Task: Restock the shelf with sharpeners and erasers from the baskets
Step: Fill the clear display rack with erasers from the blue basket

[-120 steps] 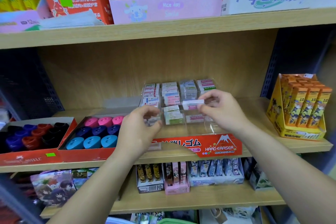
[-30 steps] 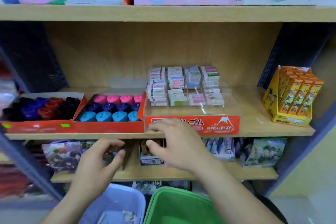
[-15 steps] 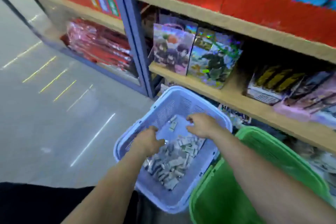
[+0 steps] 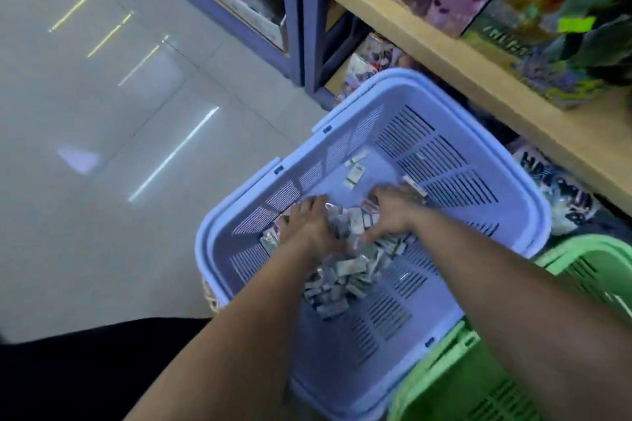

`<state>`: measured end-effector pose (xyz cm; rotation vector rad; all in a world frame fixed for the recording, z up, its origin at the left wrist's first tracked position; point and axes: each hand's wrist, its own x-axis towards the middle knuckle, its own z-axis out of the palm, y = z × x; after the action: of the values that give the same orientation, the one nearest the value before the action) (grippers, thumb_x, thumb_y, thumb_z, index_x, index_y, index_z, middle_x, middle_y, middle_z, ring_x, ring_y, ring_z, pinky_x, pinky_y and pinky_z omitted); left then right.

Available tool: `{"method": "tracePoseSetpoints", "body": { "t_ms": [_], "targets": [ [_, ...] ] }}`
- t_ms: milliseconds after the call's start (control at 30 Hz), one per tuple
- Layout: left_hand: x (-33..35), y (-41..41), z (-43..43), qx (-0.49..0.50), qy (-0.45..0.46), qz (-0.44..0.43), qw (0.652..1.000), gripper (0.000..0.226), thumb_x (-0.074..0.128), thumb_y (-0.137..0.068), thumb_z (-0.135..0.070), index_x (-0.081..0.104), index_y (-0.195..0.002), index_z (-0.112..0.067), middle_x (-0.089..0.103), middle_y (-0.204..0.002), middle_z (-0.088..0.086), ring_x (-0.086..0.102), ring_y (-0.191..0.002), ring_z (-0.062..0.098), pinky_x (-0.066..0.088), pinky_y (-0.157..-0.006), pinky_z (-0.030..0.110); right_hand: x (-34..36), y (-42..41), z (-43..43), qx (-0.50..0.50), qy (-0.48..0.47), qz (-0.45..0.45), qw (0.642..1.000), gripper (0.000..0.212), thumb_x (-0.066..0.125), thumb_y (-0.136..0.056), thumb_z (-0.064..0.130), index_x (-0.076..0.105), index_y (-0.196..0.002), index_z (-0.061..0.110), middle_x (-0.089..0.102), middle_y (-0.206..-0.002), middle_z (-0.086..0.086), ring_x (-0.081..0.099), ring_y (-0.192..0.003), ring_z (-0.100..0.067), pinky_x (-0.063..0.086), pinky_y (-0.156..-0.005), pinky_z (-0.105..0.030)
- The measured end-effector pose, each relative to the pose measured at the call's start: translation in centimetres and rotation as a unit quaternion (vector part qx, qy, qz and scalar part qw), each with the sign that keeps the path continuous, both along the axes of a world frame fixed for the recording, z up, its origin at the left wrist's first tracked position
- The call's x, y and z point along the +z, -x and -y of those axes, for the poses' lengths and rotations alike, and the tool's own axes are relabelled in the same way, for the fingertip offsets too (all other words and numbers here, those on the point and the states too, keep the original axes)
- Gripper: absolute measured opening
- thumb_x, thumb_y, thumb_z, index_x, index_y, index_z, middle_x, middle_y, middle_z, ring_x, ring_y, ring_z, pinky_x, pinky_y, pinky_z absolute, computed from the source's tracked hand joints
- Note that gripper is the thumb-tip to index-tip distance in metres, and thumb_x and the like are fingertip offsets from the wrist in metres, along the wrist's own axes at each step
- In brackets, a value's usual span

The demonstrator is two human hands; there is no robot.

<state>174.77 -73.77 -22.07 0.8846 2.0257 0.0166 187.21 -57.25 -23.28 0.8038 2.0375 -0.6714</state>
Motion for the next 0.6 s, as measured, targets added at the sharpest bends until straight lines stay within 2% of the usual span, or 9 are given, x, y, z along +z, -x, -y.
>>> {"method": "tracePoseSetpoints", "body": {
  "t_ms": [67, 167, 233, 300, 400, 500, 600],
  "targets": [
    [-0.7, 0.5, -0.5, 0.01, 0.016, 0.015, 1.0, 0.119, 0.085, -0.065, -0.061, 0.016, -0.157, -0.031, 0.023, -0.158, 0.006, 0.025, -0.144, 0.031, 0.028, -0.111, 0.055, -0.3, 0.0, 0.0, 0.002, -0.007, -0.013, 1.0, 0.107, 0.08, -0.046, 0.081, 0.051, -0.129, 0.02, 0.053, -0.133, -0.005, 0.045, -0.126, -0.032, 0.04, -0.106, -0.051],
    [-1.3, 0.6, -0.9, -0.009, 0.032, 0.004, 0.999, 0.112, 0.086, -0.063, -0.062, 0.025, -0.153, -0.034, 0.025, -0.152, 0.008, 0.026, -0.139, 0.032, 0.026, -0.112, 0.055, -0.1, 0.0, 0.4, -0.005, 0.008, -0.002, 1.0, 0.106, 0.083, -0.053, 0.073, 0.044, -0.139, 0.023, 0.039, -0.145, -0.007, 0.027, -0.141, -0.033, 0.033, -0.112, -0.051],
    [-1.5, 0.4, -1.0, -0.003, 0.028, -0.007, 1.0, 0.108, 0.088, -0.061, -0.061, 0.031, -0.149, -0.034, 0.028, -0.15, 0.008, 0.028, -0.138, 0.031, 0.026, -0.113, 0.054, 0.2, 0.1, 0.5, 0.007, 0.005, 0.002, 1.0, 0.11, 0.084, -0.056, 0.072, 0.04, -0.143, 0.022, 0.033, -0.148, -0.008, 0.021, -0.144, -0.033, 0.03, -0.114, -0.051],
    [-1.6, 0.4, -0.9, 0.015, 0.009, -0.003, 1.0, 0.1, 0.09, -0.061, -0.055, 0.037, -0.143, -0.033, 0.034, -0.149, 0.003, 0.032, -0.137, 0.028, 0.027, -0.111, 0.051, 0.3, 0.2, 0.8, 0.015, 0.012, -0.002, 1.0, 0.109, 0.085, -0.055, 0.071, 0.041, -0.143, 0.021, 0.037, -0.147, -0.009, 0.026, -0.14, -0.032, 0.036, -0.111, -0.048],
    [-1.7, 0.8, -1.0, 0.026, -0.019, 0.006, 0.999, 0.084, 0.089, -0.07, -0.044, 0.043, -0.14, -0.036, 0.046, -0.149, -0.005, 0.039, -0.137, 0.025, 0.027, -0.109, 0.047, 0.4, 0.5, 1.3, 0.012, 0.026, -0.012, 1.0, 0.108, 0.086, -0.047, 0.072, 0.047, -0.135, 0.021, 0.05, -0.138, -0.006, 0.044, -0.128, -0.029, 0.048, -0.1, -0.046],
    [-1.6, 0.8, -0.9, -0.013, -0.01, 0.001, 1.0, 0.083, 0.082, -0.076, -0.051, 0.039, -0.148, -0.042, 0.038, -0.156, -0.003, 0.033, -0.142, 0.026, 0.024, -0.112, 0.049, 0.6, 0.7, 1.6, 0.006, 0.019, -0.023, 1.0, 0.108, 0.087, -0.046, 0.071, 0.048, -0.134, 0.021, 0.054, -0.137, -0.004, 0.049, -0.126, -0.03, 0.051, -0.096, -0.048],
    [-1.7, 0.8, -1.0, -0.033, -0.003, 0.003, 0.999, 0.073, 0.076, -0.08, -0.056, 0.044, -0.145, -0.045, 0.036, -0.154, -0.001, 0.031, -0.142, 0.026, 0.022, -0.112, 0.05, 0.6, 0.8, 1.5, -0.033, 0.035, -0.02, 0.999, 0.105, 0.09, -0.045, 0.069, 0.052, -0.129, 0.019, 0.06, -0.134, -0.003, 0.057, -0.119, -0.03, 0.054, -0.093, -0.047]
  ]
}}
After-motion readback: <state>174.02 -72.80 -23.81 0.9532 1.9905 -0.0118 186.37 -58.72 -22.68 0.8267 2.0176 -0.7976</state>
